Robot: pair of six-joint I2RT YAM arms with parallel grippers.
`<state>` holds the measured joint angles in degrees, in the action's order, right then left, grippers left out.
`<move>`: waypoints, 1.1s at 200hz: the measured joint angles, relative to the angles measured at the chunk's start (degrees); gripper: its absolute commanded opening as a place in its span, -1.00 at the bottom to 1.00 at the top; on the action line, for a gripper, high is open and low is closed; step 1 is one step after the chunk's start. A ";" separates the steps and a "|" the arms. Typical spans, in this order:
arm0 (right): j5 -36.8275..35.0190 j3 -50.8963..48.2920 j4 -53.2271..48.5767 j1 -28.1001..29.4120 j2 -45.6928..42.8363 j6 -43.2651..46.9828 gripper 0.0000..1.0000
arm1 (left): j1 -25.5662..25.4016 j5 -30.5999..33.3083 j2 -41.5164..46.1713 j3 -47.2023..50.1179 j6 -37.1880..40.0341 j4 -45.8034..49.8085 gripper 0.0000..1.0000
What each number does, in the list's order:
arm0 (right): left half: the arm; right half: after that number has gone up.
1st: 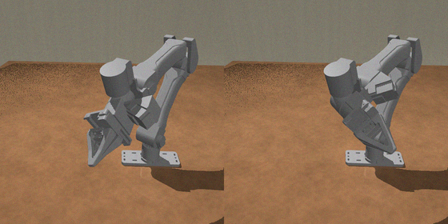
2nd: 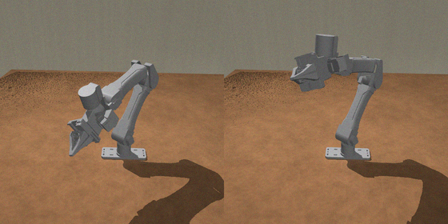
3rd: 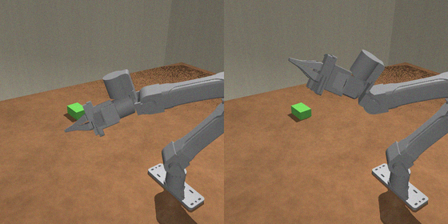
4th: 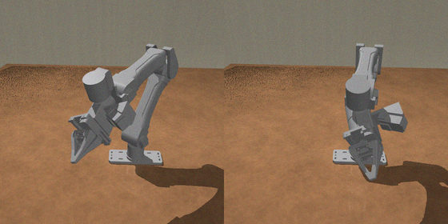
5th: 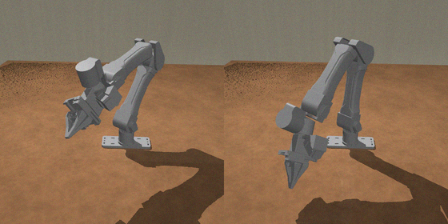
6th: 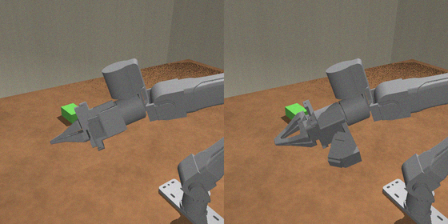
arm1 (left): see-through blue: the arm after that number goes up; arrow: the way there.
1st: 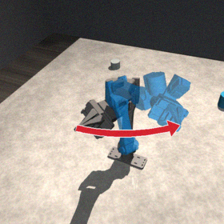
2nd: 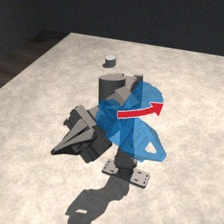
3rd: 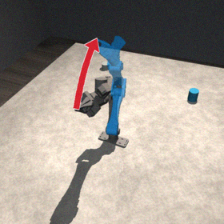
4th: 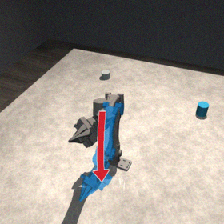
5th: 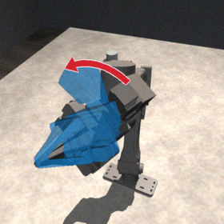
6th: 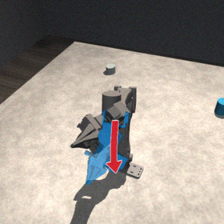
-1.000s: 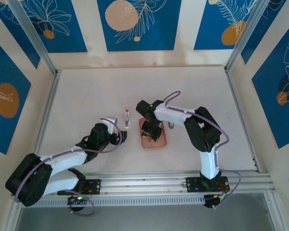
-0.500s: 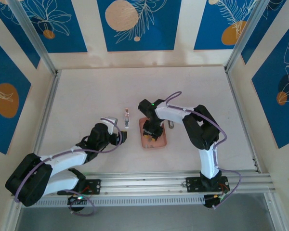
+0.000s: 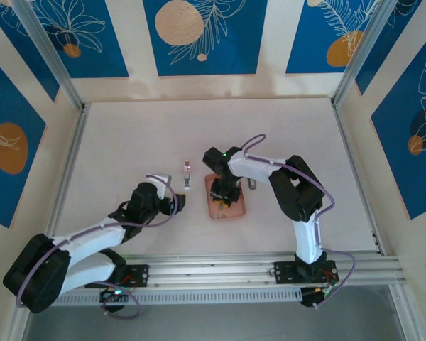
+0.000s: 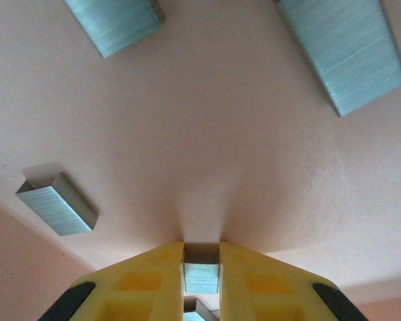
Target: Load the staples into the stapler
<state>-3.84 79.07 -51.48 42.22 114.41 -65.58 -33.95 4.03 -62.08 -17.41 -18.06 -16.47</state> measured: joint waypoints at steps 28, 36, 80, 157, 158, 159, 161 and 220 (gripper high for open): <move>-1.51 0.09 -0.13 0.94 -1.31 0.90 -0.62 | 0.07 1.22 2.38 -0.02 -0.92 2.38 0.68; -2.01 0.37 -0.48 1.22 -1.86 1.25 -0.62 | 0.20 1.77 3.26 -0.02 -1.16 3.30 0.70; -4.42 8.11 -1.99 3.04 -4.04 4.24 -0.62 | 4.24 3.63 6.38 -1.90 -3.19 11.67 0.75; -2.75 27.98 -1.99 11.89 6.51 13.14 -0.61 | 14.53 3.39 17.16 -4.79 -10.01 27.34 0.74; -2.75 28.06 -2.01 11.96 6.69 13.25 -0.61 | 14.58 3.39 17.27 -4.79 -10.08 27.45 0.75; -2.69 28.24 -2.08 12.07 6.99 13.33 -0.61 | 14.60 3.39 17.35 -4.79 -10.16 27.56 0.75; -2.60 28.46 -2.05 12.20 7.50 13.53 -0.61 | 14.69 3.39 17.66 -4.79 -10.25 27.89 0.74; 0.22 32.72 -2.36 13.07 18.16 18.16 -0.61 | 15.10 3.56 23.45 -4.76 -14.47 34.32 0.73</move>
<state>-3.62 111.79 -53.84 55.29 132.57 -47.42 -18.85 7.60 -38.63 -22.17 -32.53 17.85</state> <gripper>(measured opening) 0.196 0.866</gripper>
